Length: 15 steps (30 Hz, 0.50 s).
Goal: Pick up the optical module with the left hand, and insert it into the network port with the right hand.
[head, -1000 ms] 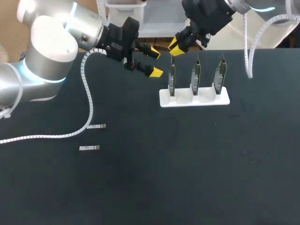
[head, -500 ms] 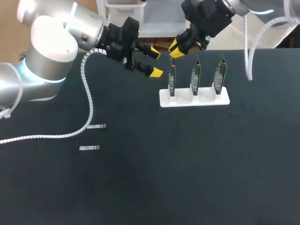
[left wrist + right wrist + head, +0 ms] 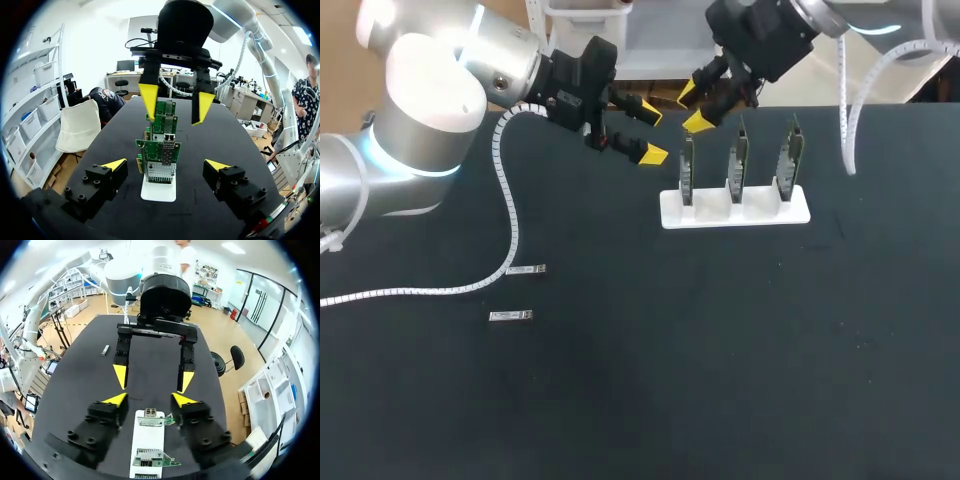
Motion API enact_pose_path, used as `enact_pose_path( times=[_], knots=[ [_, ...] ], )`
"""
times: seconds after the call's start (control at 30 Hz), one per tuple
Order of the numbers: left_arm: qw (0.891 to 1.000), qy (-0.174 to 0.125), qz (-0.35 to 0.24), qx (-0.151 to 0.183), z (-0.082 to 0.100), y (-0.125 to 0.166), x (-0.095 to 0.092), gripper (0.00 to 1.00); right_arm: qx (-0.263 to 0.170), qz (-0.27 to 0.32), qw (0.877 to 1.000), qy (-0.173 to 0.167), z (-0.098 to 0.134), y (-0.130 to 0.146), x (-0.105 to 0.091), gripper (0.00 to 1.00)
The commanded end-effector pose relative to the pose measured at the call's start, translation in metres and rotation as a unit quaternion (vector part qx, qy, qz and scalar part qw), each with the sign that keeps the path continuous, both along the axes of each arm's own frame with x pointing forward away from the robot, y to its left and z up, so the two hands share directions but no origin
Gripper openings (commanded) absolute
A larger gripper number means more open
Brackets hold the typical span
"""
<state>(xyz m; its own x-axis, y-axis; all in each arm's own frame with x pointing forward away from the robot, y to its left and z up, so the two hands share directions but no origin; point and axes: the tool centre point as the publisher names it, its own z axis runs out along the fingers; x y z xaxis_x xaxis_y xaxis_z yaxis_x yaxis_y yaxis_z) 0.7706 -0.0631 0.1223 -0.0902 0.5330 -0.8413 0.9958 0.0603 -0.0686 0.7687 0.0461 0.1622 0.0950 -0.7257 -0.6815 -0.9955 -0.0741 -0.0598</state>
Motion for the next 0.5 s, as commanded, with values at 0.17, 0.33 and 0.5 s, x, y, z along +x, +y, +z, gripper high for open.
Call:
enact_pose_path(
  times=[0.17, 0.33, 0.5],
  knots=[
    [1.000, 0.001, 0.000, 0.002, 0.000, -0.001, 0.001, 1.00, 0.025, -0.015, 0.999, 0.026, 0.010, -0.011, -0.002, 1.00],
    [1.000, 0.001, 0.000, 0.002, 0.000, -0.001, 0.001, 1.00, 0.060, -0.016, 0.994, 0.089, 0.022, -0.025, 0.002, 1.00],
    [1.000, 0.001, 0.000, 0.002, 0.000, -0.001, 0.001, 1.00, 0.081, -0.007, 0.987, 0.140, 0.027, -0.037, 0.002, 1.00]
  ],
)
